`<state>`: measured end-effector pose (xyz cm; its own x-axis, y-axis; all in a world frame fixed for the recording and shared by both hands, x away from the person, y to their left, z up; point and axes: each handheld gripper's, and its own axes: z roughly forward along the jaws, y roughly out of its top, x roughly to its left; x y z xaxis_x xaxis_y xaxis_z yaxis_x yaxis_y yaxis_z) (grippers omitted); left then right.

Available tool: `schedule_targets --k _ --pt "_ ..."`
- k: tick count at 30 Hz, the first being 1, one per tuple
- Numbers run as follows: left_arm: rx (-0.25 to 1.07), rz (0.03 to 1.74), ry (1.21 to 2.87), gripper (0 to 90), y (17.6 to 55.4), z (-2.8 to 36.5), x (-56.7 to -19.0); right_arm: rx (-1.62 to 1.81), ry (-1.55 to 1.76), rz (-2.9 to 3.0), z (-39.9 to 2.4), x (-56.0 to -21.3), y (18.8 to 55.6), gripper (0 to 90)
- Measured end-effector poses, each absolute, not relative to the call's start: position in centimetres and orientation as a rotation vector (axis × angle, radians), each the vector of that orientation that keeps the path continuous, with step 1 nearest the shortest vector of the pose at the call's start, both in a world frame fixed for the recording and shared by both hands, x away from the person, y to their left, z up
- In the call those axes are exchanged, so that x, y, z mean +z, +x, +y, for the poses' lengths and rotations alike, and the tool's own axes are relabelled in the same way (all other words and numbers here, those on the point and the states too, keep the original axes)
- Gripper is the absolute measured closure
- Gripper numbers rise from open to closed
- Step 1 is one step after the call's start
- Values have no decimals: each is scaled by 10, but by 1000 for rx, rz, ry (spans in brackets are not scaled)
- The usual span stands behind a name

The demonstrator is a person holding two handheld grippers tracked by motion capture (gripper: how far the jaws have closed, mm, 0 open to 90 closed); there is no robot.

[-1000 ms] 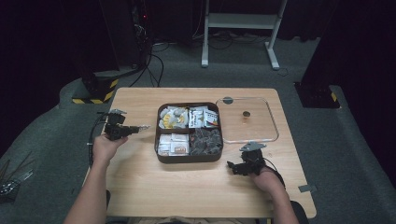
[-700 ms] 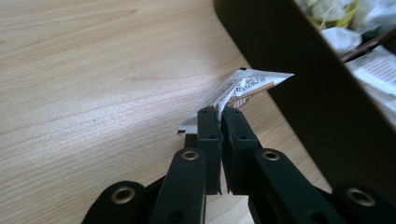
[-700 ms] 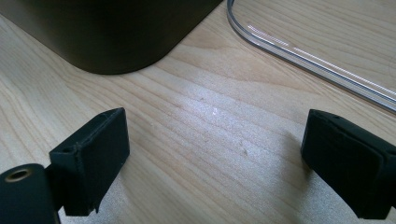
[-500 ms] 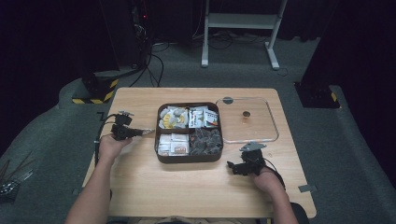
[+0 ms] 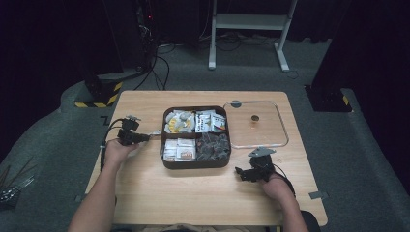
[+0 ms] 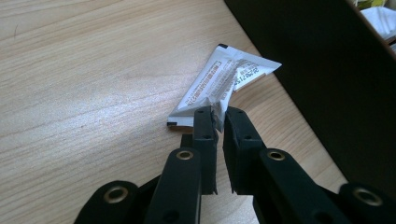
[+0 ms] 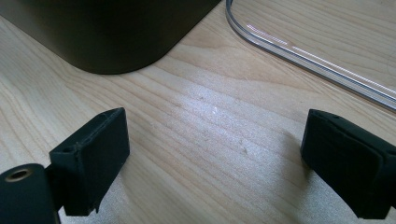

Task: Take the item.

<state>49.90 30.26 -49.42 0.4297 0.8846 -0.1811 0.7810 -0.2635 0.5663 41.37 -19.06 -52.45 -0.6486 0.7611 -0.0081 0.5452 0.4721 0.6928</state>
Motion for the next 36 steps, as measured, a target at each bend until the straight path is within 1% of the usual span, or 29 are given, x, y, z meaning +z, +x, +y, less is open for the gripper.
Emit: schedule_targets --k 6,7,10,12,13,14,15,18,20,21,28,31,36 --pt "216 1392 2078 764 498 303 -492 964 1109 2408 -191 -525 413 78" --pt "214 1386 2076 764 498 303 -491 964 1109 2408 -191 -525 413 78" --pt "228 1382 2067 709 496 303 -488 965 1109 2408 -191 -525 413 78" --pt "239 1380 2065 698 495 303 -486 964 1108 2409 -191 -524 413 78" --pt "242 1376 2068 663 494 304 -485 964 1108 2410 -191 -524 413 78" --pt "242 1378 2065 663 493 304 -484 964 1108 2410 -191 -524 413 78" --pt "243 1374 2059 640 492 304 -482 965 1108 2409 -191 -524 413 78" --pt "257 1366 2048 627 489 305 -479 965 1108 2409 -191 -524 413 78" --pt "269 1354 2034 605 486 305 -477 965 1108 2409 -191 -524 413 78" --pt "276 1352 2032 574 484 306 -476 966 1112 2408 -191 -525 413 79" --pt "295 1342 2015 551 477 312 -474 969 1105 2412 -191 -525 414 78" --pt "300 1343 2010 521 474 314 -474 970 1102 2413 -191 -525 414 78" --pt "298 1348 1998 496 470 320 -475 970 1101 2413 -191 -525 415 77"
